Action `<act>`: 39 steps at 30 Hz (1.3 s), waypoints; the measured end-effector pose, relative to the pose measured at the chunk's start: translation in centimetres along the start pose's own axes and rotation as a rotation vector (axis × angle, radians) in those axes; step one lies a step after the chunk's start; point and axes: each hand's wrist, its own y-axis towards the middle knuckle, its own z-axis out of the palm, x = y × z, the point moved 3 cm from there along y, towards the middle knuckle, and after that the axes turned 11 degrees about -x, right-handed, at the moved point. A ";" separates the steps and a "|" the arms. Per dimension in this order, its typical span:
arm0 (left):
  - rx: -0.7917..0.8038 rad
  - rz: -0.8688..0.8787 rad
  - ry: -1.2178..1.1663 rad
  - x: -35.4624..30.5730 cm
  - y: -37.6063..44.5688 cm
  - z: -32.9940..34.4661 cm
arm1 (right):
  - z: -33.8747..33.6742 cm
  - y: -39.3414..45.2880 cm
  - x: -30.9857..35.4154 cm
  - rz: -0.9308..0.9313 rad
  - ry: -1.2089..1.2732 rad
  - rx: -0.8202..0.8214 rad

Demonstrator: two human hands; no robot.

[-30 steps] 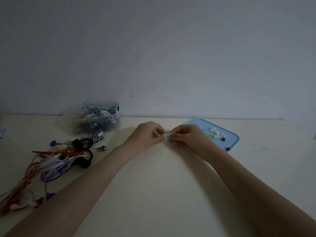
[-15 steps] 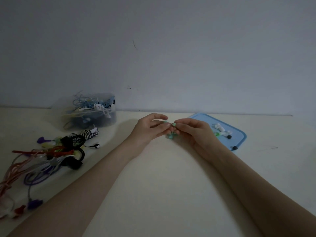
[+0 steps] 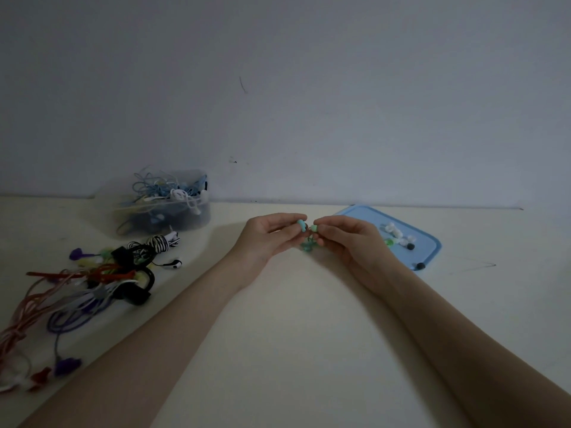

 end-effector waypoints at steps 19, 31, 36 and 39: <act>-0.053 0.092 0.147 -0.1 -0.2 0.2 | -0.1 -0.1 0.0 0.044 0.045 0.021; -0.017 0.124 0.146 -0.1 -0.5 0.5 | -0.1 -0.4 0.2 0.052 0.084 0.014; -0.005 0.129 0.141 -0.2 -0.5 0.5 | -0.1 -0.6 0.2 0.071 0.094 0.016; -0.004 0.101 0.113 -0.1 -0.5 0.4 | -0.1 -0.7 0.2 0.089 0.108 0.016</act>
